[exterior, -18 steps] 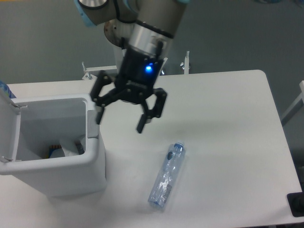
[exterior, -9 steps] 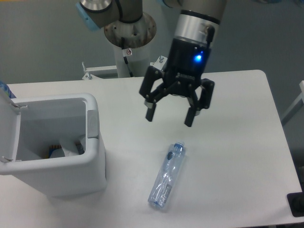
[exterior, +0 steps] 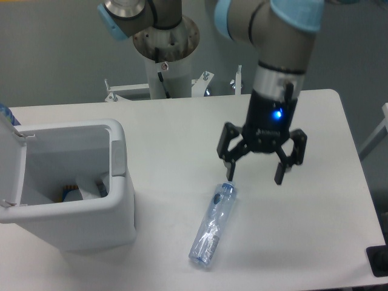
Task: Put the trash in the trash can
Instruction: 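Move the open gripper back over the clear plastic water bottle, then lower the gripper around the bottle's cap end, then close the gripper on the bottle's cap end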
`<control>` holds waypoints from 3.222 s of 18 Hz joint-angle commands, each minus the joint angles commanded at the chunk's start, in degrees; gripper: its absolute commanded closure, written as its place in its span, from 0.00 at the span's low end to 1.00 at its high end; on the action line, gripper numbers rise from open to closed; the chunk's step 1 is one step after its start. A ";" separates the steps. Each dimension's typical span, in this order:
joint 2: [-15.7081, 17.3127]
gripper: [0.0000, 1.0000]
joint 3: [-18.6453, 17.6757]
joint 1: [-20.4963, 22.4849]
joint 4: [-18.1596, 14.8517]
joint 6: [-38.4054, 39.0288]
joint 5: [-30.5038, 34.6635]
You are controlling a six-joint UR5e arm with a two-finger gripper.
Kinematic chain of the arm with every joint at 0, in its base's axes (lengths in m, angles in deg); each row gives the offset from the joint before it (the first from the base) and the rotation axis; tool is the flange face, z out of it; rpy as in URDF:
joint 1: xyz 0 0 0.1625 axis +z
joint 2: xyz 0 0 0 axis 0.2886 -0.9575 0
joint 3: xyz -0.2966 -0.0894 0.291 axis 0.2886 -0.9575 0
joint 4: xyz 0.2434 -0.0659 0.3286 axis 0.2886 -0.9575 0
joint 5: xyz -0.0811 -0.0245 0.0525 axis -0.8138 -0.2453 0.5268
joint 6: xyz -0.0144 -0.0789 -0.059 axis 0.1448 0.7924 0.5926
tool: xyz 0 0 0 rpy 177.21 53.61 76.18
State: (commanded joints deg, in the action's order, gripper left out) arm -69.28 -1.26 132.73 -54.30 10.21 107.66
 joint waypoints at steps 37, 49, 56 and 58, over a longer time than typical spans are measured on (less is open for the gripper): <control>-15.22 0.00 -2.72 -14.06 3.70 -8.88 15.38; -18.38 0.00 -1.31 -14.32 3.79 -8.97 18.28; -19.62 0.00 -0.43 -14.94 3.79 -8.79 19.42; -19.62 0.03 -0.43 -15.12 3.79 -8.70 19.95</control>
State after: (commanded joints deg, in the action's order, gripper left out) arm -88.89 -1.69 117.61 -50.51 1.50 127.61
